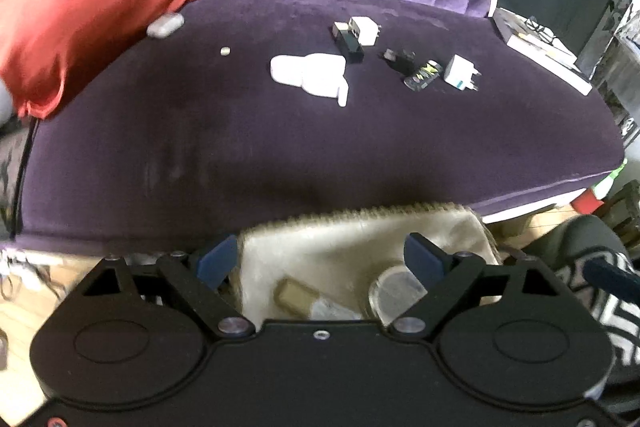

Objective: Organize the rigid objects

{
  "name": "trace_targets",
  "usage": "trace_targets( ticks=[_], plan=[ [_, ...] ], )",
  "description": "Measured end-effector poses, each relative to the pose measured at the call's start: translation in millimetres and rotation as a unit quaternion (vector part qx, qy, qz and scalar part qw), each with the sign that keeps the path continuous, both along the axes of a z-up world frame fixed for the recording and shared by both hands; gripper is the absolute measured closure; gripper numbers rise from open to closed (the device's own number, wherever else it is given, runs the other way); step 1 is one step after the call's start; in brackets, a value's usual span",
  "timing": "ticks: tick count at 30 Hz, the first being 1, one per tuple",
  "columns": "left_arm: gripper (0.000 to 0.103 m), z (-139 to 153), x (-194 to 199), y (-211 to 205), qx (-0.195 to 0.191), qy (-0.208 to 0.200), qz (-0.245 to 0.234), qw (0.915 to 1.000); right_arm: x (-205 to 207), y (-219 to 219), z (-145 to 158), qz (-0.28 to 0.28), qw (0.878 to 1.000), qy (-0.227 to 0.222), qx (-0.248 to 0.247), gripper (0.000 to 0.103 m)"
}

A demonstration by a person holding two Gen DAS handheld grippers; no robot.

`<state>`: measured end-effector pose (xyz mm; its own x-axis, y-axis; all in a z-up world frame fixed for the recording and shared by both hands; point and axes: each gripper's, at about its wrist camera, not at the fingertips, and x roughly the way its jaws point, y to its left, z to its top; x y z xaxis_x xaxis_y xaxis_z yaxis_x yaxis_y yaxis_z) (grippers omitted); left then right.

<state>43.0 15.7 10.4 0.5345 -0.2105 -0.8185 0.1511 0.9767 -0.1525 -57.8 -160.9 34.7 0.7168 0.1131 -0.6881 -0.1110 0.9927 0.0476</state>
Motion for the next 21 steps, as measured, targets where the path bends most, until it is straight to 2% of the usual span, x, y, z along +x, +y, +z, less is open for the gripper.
trace_targets(
  ticks=[3, 6, 8, 10, 16, 21],
  plan=[
    [0.016, -1, 21, -4, 0.026, -0.019, -0.016, 0.9994, 6, 0, 1, 0.007, 1.000, -0.004, -0.004, 0.015],
    [0.016, -6, 45, -12, 0.090, -0.049, -0.048, 0.9936, 15, -1, -1, 0.009, 1.000, -0.004, -0.009, 0.015],
    [0.016, -10, 63, -15, 0.121, -0.052, -0.066, 0.9891, 22, -4, -5, 0.005, 1.000, -0.002, -0.007, 0.015],
    [0.016, -11, 81, -15, 0.112, -0.045, -0.067, 0.9904, 29, -7, -9, -0.003, 1.000, 0.004, 0.002, 0.015],
    [0.015, -13, 119, -17, 0.033, -0.043, -0.034, 0.9979, 46, -14, -18, -0.029, 0.999, 0.023, 0.028, 0.015],
    [0.015, -29, 145, -34, 0.030, -0.041, -0.038, 0.9980, 54, -17, -24, -0.034, 0.998, 0.041, 0.041, 0.015]
  ],
)
